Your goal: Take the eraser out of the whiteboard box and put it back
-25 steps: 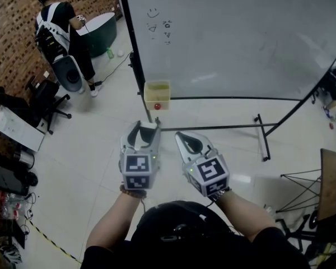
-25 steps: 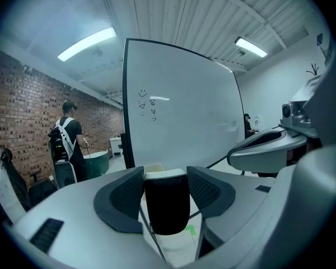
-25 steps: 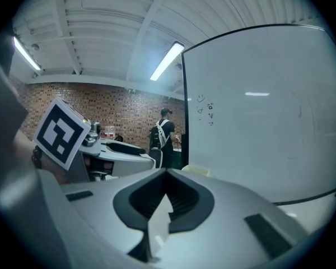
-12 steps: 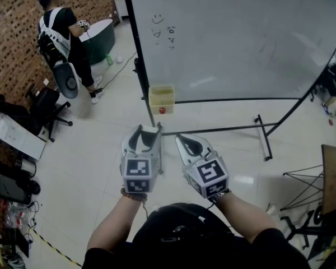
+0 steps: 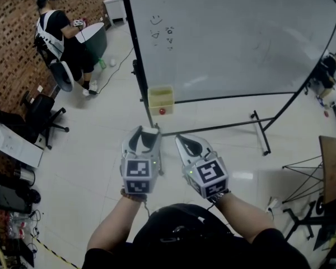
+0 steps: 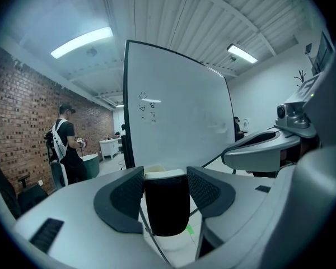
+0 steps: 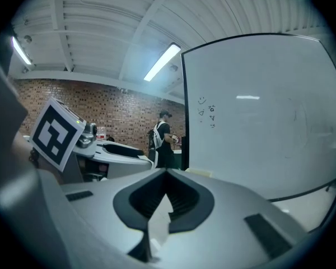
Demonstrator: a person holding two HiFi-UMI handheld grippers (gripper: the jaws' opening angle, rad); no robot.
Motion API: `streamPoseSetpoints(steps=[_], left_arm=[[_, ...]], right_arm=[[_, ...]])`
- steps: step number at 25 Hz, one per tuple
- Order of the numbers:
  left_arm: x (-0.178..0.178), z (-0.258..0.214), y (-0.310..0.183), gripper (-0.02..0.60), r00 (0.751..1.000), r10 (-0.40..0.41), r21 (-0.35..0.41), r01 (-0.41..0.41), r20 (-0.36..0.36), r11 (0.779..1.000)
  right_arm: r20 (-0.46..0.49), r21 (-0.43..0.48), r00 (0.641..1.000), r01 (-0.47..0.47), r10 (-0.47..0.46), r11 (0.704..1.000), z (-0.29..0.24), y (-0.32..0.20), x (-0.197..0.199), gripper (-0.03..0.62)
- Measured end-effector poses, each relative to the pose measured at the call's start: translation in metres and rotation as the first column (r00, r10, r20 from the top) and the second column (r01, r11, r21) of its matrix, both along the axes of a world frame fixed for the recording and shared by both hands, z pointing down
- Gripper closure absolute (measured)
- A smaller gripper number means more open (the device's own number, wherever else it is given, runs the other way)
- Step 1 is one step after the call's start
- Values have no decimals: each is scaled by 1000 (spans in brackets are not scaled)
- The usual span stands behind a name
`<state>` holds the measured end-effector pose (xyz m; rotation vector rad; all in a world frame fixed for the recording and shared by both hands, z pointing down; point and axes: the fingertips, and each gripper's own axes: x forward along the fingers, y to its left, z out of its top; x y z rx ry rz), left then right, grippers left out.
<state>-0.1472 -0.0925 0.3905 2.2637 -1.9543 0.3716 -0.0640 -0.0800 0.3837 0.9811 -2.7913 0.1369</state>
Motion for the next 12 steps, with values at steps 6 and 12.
streamPoseSetpoints(steps=[6, 12], left_arm=[[-2, -1, 1, 348, 1000, 19, 3, -19, 13, 1000], [-1, -2, -1, 348, 999, 37, 11, -37, 29, 999]], right_arm=[[-3, -3, 1000, -20, 20, 1000, 4, 2, -2, 571], [-7, 2, 999, -40, 40, 999, 2, 2, -1, 570]])
